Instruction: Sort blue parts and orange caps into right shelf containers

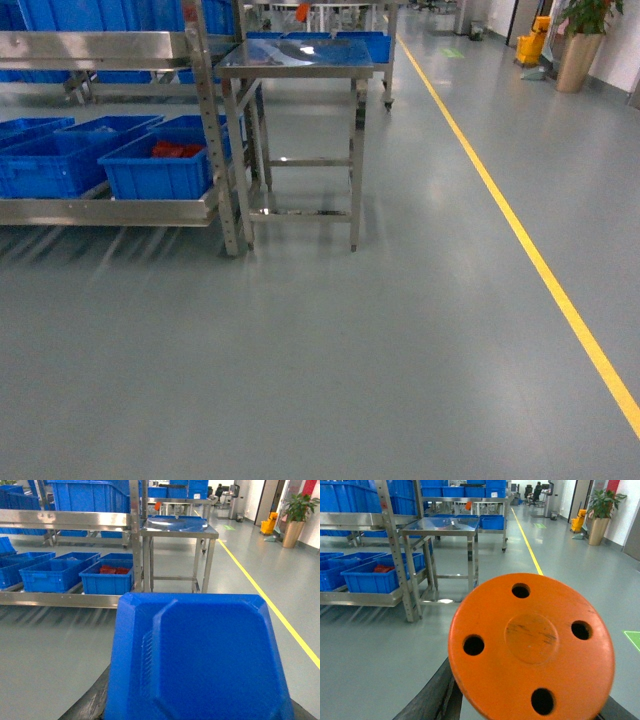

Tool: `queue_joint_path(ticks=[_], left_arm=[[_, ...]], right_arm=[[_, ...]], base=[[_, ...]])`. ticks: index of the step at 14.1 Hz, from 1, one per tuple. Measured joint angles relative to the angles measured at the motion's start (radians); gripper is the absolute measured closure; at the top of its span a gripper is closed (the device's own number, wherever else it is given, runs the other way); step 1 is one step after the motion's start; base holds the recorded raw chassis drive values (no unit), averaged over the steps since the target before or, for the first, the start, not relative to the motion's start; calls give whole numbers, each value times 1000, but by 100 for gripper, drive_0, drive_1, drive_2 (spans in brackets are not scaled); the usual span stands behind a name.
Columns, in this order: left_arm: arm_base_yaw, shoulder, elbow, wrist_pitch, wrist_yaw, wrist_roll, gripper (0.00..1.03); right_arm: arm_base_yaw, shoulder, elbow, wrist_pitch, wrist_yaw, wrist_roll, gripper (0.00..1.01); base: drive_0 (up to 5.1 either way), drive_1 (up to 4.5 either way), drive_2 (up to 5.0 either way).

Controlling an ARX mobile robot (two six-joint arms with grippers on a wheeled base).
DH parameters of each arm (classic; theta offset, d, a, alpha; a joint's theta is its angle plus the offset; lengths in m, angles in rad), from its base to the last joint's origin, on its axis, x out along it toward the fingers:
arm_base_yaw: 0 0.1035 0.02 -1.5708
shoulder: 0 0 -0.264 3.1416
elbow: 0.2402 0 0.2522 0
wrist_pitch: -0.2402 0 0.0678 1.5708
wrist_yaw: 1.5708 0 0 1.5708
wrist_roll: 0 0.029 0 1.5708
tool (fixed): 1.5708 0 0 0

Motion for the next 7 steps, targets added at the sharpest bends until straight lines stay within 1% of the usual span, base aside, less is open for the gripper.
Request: queue_joint_path(ticks=[7], left_arm=[[0,0,0,0,0,0,60]], right_arm=[[0,0,0,1,0,0,59]], base=[[0,421,-421]])
